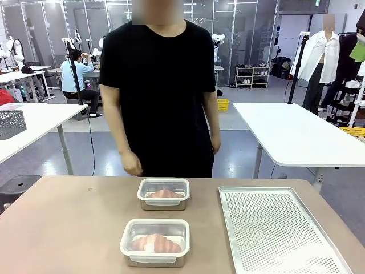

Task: Place the bread into the airtight container.
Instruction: Pick up a Butter Roll and place it into an empty Airtight Container.

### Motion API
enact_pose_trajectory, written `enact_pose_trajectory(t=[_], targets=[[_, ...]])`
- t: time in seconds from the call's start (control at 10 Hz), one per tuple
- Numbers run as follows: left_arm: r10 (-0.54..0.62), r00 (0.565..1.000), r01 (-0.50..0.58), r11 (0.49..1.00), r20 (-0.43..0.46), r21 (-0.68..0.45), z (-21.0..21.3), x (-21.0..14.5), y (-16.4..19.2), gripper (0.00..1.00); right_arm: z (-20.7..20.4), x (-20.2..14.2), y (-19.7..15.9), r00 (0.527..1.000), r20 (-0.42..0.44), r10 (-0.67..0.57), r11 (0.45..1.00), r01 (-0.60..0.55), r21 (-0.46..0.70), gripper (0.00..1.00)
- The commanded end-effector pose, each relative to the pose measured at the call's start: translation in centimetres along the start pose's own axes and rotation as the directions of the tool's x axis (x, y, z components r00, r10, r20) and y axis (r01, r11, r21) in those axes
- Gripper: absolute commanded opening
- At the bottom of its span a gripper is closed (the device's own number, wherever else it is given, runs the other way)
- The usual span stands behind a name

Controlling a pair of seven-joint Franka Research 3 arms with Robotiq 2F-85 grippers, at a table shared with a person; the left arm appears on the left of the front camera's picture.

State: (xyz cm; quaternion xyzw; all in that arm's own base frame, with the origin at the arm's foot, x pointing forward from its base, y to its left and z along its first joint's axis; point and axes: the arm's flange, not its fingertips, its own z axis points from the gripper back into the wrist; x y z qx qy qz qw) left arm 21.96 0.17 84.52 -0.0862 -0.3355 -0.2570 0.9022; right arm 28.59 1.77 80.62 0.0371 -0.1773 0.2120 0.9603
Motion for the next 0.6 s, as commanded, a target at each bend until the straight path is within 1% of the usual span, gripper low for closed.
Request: enact_pose_trajectory(t=[0.0, 0.5], targets=[[-0.010, 1.000, 0.010, 1.000, -0.002, -0.004, 0.14, 0.10, -0.05, 1.00, 0.13, -0.10, -0.28, 1.000, 0.003, 0.006, 1.000, -0.006, -0.005, 1.00], [-0.010, 1.000, 0.010, 1.000, -0.002, -0.004, 0.14, 0.10, -0.05, 1.00, 0.13, -0.10, -0.28, 1.000, 0.003, 0.006, 1.000, -0.006, -0.005, 1.00]])
